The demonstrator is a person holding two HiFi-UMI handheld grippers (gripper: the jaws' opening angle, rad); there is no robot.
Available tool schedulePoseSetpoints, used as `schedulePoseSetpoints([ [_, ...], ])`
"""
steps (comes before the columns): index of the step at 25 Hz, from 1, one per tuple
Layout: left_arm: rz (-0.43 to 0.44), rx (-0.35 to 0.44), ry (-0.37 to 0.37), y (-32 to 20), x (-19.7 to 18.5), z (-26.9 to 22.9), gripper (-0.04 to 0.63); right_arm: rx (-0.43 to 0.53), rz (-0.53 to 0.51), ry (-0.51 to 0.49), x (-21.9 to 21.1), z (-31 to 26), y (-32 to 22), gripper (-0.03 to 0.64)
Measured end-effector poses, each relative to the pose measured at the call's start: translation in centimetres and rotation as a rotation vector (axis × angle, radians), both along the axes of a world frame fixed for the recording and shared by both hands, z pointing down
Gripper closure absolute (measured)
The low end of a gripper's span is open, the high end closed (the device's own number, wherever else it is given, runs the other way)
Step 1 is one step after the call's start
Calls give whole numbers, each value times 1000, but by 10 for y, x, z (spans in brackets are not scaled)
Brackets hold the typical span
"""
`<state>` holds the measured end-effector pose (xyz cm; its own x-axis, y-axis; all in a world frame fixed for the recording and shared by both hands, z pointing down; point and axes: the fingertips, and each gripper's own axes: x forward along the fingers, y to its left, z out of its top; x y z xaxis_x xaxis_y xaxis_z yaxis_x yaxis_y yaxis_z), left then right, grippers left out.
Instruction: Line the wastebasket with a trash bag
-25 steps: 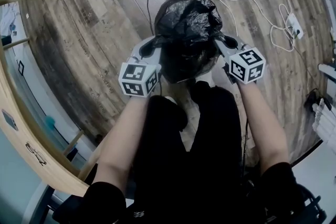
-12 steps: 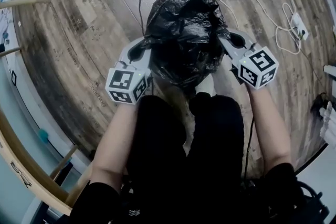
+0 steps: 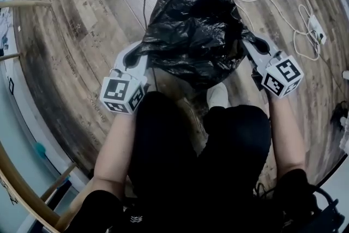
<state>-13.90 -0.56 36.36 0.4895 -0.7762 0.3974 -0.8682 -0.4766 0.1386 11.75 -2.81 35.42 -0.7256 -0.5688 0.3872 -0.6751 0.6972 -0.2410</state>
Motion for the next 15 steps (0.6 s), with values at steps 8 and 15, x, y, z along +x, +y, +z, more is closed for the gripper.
schedulePoseSetpoints([
  [8, 17, 12, -24, 3, -14, 18, 594, -5, 12, -23, 2, 9, 2, 615],
  [15, 49, 4, -30, 5, -13, 34, 594, -56, 29, -46, 8, 37, 7, 615],
])
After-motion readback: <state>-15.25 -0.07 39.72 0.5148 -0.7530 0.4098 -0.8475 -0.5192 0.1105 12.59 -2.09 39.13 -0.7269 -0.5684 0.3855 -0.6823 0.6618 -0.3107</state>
